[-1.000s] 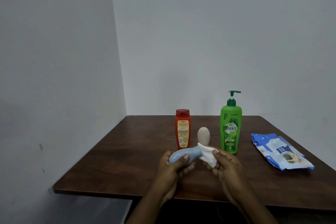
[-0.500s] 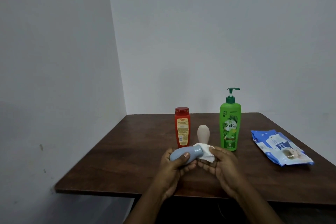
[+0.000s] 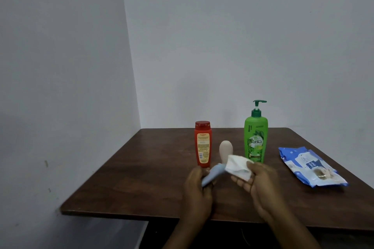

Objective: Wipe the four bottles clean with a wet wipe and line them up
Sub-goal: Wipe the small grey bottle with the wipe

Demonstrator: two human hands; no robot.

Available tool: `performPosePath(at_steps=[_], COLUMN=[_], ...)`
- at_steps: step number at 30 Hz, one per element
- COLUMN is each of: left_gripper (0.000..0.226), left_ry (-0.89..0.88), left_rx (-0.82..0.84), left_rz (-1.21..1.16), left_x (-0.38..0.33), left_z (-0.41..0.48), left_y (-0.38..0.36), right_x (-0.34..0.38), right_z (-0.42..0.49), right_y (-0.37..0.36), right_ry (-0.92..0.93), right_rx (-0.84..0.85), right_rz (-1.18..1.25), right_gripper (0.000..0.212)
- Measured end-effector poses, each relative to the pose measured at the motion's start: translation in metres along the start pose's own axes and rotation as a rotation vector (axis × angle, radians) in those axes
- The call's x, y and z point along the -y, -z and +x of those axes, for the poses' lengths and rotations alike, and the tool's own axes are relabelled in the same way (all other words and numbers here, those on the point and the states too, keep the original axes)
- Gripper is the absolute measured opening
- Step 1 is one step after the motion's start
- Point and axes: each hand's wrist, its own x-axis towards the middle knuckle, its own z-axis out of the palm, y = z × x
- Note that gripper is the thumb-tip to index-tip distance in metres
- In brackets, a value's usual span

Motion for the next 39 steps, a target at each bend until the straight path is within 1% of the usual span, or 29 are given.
performPosePath(at_steps=[1,2,3,4,7,9,10,13,15,18,20,23,24,27,28,30,31,34,37,39], left_gripper=[0.023,0.022,0.020,0.019,0.018,0.019,0.021,0.025,0.027,0.037,0.039,0.050,0.051,0.047,0.051,0.065,0.067,0.053,0.046,0.042], left_ry=[-0.007,-0.005,0.007,0.017,0.049,0.087,0.102,0.195,0.304,0.378,0.446,0.591,0.613,0.590,0.575,0.507,0.468,0.414,0.372,0.357], left_rx=[0.001,0.014,0.029,0.036,0.039,0.034,0.041,0.035,0.018,-0.003,0.004,0.025,0.019,-0.034,-0.049,-0.022,0.016,0.127,0.253,0.324], left_rz=[-0.001,-0.012,-0.019,-0.032,-0.099,-0.157,-0.170,-0.183,-0.272,-0.419,-0.499,-0.722,-0.777,-0.842,-0.845,-0.756,-0.672,-0.412,-0.264,-0.207], left_x=[0.001,0.001,0.001,-0.001,-0.005,-0.010,-0.013,-0.011,-0.008,-0.009,-0.009,-0.002,-0.001,0.004,0.004,0.010,0.013,0.028,0.046,0.057], left_z=[0.001,0.000,0.000,-0.002,-0.006,-0.006,-0.005,0.001,0.005,0.007,0.009,0.019,0.026,0.058,0.070,0.093,0.104,0.132,0.157,0.167], left_y=[0.000,0.000,0.001,0.001,0.003,0.006,0.008,0.012,0.015,0.018,0.019,0.021,0.026,0.050,0.060,0.077,0.083,0.091,0.092,0.089], right_x=[0.001,0.002,-0.001,-0.007,-0.038,-0.054,-0.053,-0.049,-0.046,-0.043,-0.038,-0.028,-0.024,-0.017,-0.016,-0.016,-0.016,-0.015,-0.014,-0.010], right_z=[-0.001,-0.003,-0.004,-0.002,0.012,0.022,0.023,0.018,0.009,-0.002,-0.002,-0.001,-0.002,-0.001,0.001,0.001,0.001,-0.003,-0.004,-0.005], right_y=[0.000,0.000,0.002,0.005,0.015,0.020,0.021,0.028,0.035,0.047,0.056,0.065,0.066,0.063,0.063,0.063,0.064,0.065,0.065,0.062], right_ry=[0.187,0.406,0.619,0.764,0.923,1.034,1.053,1.054,1.040,0.877,0.813,0.746,0.710,0.596,0.575,0.522,0.500,0.425,0.360,0.321], right_rx=[-0.042,-0.070,-0.049,0.013,0.261,0.350,0.366,0.402,0.431,0.447,0.375,0.255,0.227,0.159,0.141,0.139,0.133,0.156,0.151,0.142], right_rz=[-0.214,-0.480,-0.726,-0.892,-1.206,-1.330,-1.335,-1.314,-1.329,-1.271,-1.147,-1.033,-0.994,-0.839,-0.795,-0.748,-0.753,-0.698,-0.654,-0.618], right_gripper=[0.022,0.023,0.025,0.030,0.052,0.055,0.055,0.055,0.054,0.059,0.059,0.055,0.053,0.035,0.031,0.028,0.027,0.027,0.027,0.025])
